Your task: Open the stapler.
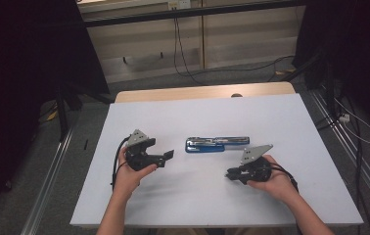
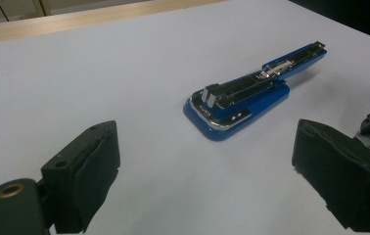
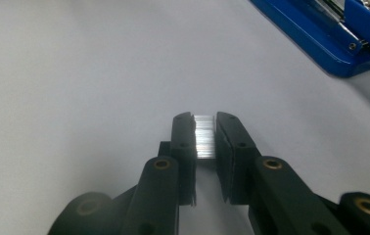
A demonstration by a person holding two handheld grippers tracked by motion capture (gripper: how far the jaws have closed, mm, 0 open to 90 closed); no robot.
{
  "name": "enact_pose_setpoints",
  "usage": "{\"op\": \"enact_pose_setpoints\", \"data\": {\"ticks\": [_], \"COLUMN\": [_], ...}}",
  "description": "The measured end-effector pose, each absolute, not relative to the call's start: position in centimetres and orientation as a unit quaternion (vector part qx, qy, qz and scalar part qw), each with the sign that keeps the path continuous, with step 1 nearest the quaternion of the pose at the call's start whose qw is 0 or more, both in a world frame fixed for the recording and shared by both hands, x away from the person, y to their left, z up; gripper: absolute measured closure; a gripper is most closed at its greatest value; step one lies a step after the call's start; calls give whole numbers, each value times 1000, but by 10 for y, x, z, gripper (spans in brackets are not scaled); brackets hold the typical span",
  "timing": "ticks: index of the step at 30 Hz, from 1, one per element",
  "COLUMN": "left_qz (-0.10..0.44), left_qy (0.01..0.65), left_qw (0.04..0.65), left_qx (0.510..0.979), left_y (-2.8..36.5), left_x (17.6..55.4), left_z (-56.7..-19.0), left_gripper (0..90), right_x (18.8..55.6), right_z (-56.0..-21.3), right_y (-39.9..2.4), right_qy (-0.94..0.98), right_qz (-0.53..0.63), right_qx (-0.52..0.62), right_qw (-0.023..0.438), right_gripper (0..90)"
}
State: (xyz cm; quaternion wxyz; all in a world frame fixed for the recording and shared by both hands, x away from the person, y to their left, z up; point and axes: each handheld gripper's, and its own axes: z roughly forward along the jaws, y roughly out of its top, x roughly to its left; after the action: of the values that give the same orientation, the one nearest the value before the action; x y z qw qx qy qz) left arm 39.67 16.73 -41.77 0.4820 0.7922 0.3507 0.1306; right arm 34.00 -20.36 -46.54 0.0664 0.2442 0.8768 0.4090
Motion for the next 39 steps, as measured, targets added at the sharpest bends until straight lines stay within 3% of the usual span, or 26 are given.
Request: {"op": "enact_pose_setpoints", "data": {"ticks": [39], "left_qz": [113], "left_qy": [345], "left_qw": [498], "left_qx": [788], "left_y": [180], "left_x": [395], "left_z": [-418], "left_gripper": [54], "right_x": [370], "right_z": [-422], "right_y": [-195], "right_qy": [869], "right_qz": [431], "right_qx": [229], "right_qw": [80], "right_gripper": [795]}}
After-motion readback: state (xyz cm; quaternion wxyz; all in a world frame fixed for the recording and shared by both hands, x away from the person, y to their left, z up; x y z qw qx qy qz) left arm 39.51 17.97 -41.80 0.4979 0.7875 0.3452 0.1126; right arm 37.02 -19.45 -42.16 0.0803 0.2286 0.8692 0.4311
